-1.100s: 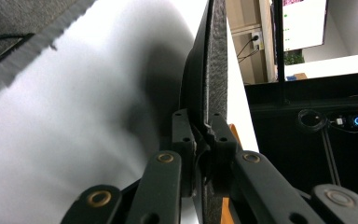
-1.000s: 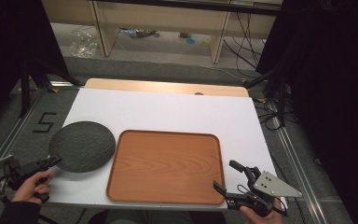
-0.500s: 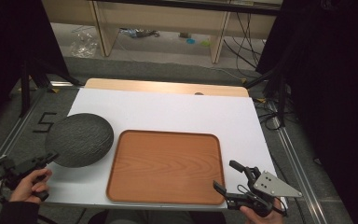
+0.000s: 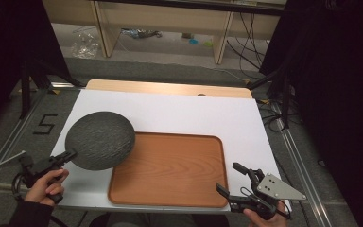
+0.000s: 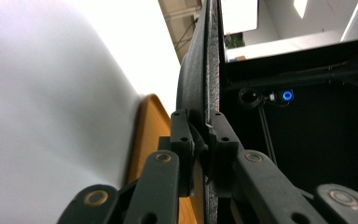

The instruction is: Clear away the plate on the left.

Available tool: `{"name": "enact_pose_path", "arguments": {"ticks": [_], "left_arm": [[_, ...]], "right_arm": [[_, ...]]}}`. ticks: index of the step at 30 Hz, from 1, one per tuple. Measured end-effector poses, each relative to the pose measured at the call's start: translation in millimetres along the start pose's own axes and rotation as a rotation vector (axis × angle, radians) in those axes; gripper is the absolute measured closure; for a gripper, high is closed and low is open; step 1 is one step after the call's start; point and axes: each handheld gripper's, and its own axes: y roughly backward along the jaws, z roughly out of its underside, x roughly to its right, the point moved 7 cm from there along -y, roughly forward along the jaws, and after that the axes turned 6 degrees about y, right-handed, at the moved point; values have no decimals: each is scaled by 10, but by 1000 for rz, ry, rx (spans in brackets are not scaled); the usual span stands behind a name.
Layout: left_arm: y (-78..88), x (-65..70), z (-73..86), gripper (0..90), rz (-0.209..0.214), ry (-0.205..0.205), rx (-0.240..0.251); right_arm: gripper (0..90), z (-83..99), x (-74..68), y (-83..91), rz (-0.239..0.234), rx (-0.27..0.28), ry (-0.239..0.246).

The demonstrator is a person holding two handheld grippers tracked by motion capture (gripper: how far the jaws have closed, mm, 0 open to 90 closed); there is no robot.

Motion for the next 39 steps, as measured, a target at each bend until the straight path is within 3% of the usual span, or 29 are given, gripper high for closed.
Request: {"name": "enact_pose_path", "arguments": {"ticks": [8,10,14,16,18,20,22,24,31,39], "left_arm": [[-253,108,304,821,21,-15,-97],[-305,125,366,818,19,-41,-131],[-381,134,498,819,4,-44,-156],[-440,144,571,818,1,-49,-181],[-485,142,631,818,-12,-58,-202],[-550,158,701,818,-16,-44,-211],[-604,172,770,817,-5,-59,-234],[-656,173,852,817,-32,-60,-265],[-820,172,1075,814,-50,-85,-352],[-1007,154,1301,810,-69,-85,-422]], "right_arm": [[173,-1,0,-4,1,1,-1],[174,-2,3,-3,7,6,-1],[174,7,-1,6,-1,-8,-2],[174,-9,-4,-5,-11,15,-6],[174,7,-6,-4,-14,-5,-4],[175,4,-7,-4,-12,-3,-5],[174,5,-6,-8,-13,-5,-5],[175,7,-6,1,-6,-8,-4],[175,0,-4,1,-8,3,-3],[176,2,-9,-1,-14,-1,-8]]}}
